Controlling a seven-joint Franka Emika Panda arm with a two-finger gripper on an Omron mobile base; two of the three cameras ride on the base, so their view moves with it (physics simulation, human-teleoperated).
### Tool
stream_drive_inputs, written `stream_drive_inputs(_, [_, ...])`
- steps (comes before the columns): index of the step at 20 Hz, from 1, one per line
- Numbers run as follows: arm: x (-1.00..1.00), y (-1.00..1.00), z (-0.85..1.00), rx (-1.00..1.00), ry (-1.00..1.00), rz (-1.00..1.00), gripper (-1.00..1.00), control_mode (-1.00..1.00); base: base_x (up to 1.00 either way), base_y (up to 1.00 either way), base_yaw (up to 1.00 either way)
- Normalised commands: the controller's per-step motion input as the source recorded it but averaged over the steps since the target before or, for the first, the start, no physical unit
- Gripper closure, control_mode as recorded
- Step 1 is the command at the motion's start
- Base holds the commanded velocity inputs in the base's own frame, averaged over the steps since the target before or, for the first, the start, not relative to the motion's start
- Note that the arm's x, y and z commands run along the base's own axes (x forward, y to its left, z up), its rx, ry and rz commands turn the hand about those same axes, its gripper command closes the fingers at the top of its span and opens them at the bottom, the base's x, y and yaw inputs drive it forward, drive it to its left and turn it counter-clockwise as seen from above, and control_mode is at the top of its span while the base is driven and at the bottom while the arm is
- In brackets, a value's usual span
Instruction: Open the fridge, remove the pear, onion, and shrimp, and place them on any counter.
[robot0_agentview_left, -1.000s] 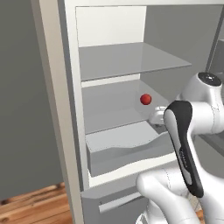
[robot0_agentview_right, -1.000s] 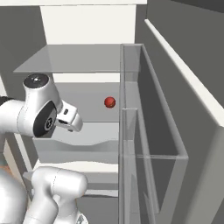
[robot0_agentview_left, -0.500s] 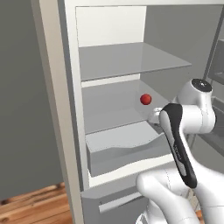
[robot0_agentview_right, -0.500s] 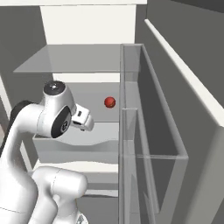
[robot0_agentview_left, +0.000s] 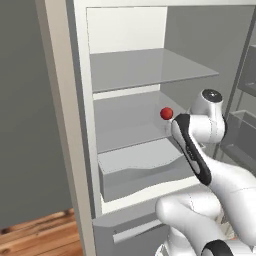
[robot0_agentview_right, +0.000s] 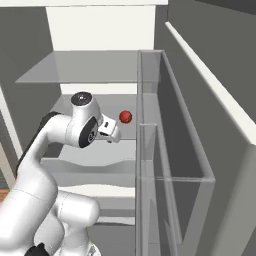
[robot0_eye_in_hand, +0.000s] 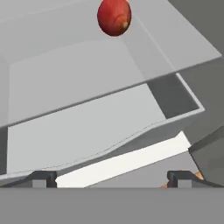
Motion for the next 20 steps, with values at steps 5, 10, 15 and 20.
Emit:
stream_drive_inputs(5, [0.79,-0.13,0.0,0.0,0.1,-0.08,-1.0,-1.0,0.0,0.0,0.0])
stream_drive_inputs(10, [0.67,-0.02,-0.18,-0.01,0.0,-0.05,-1.0,-1.0,0.0,0.0,0.0])
stream_drive_inputs(15, [0.27,-0.04,-0.67,-0.11,-0.02,-0.01,-1.0,-1.0,0.0,0.0,0.0])
stream_drive_inputs(20, [0.0,-0.05,-0.3,-0.1,-0.24,0.0,-1.0,-1.0,0.0,0.0,0.0])
